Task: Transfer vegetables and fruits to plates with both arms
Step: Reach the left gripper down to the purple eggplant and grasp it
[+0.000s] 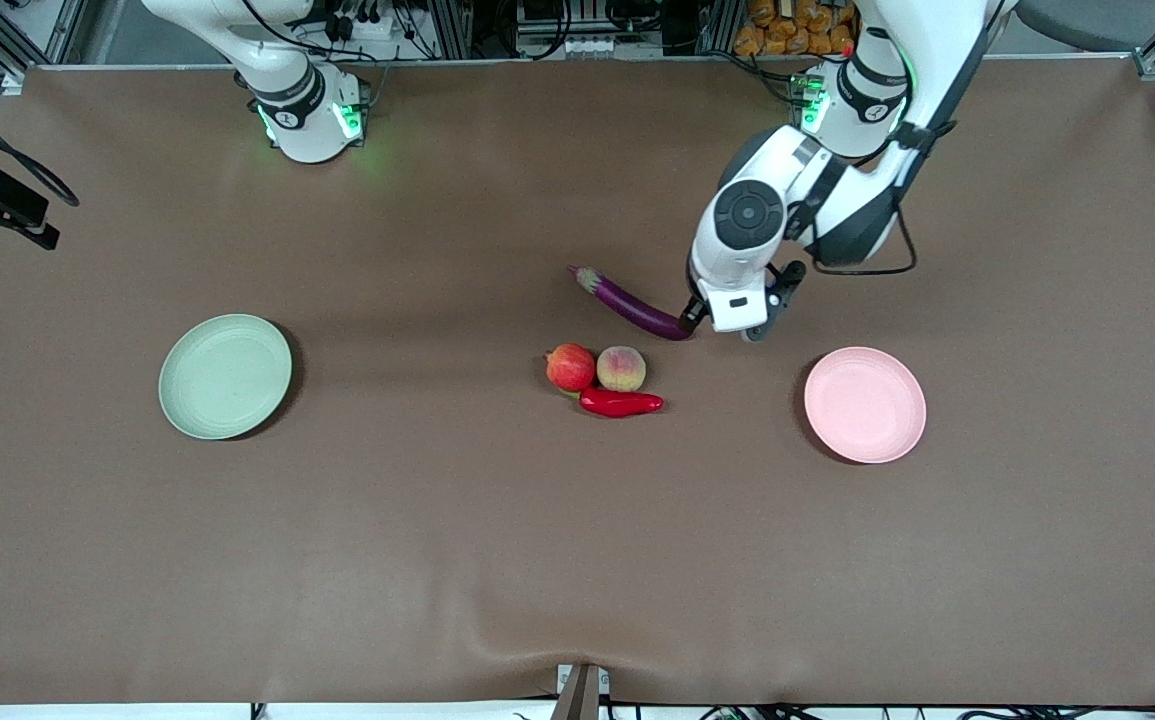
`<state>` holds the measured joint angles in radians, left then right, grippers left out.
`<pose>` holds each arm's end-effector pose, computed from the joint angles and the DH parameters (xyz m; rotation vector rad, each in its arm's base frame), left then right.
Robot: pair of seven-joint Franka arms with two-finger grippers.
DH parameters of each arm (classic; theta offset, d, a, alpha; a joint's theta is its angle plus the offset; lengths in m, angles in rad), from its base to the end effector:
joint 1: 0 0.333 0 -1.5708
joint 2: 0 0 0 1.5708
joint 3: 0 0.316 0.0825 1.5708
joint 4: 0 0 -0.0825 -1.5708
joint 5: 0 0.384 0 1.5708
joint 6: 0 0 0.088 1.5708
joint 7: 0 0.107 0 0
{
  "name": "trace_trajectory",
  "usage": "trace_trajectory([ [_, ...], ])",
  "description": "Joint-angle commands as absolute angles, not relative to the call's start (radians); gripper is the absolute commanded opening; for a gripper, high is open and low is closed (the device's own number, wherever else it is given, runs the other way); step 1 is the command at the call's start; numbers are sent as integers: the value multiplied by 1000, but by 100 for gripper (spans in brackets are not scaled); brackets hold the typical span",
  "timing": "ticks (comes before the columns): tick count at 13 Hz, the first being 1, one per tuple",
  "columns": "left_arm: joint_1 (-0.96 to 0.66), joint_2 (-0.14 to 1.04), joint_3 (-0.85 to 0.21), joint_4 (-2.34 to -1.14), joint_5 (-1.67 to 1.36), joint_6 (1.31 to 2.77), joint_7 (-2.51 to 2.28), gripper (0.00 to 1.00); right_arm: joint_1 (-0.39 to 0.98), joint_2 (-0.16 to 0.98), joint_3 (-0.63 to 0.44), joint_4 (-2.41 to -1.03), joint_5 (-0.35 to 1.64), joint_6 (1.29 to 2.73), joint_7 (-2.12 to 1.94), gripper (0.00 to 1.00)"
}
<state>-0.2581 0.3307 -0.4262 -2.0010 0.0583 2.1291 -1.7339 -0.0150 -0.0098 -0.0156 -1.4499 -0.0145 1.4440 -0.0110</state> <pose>0.4565 -0.3605 0.2937 -2.6206 -1.4714 0.2174 0.5375 -0.0182 0.6750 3.1271 -0.0336 0.0056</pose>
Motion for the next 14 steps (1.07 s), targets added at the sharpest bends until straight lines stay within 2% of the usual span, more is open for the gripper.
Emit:
trace_trajectory([
  [1,-294,385,-423,-1996,83,2216,-1891,100,-17,-26,-11,-1460,-21,1437,2,100],
  [9,-439,477,-420,-1987,195,2347,-2200,100,-18,-26,-11,-1460,-21,1434,2,100],
  [14,-483,584,-420,-1982,443,2444,-2391,100,-18,-26,-11,-1460,-21,1431,2,100],
])
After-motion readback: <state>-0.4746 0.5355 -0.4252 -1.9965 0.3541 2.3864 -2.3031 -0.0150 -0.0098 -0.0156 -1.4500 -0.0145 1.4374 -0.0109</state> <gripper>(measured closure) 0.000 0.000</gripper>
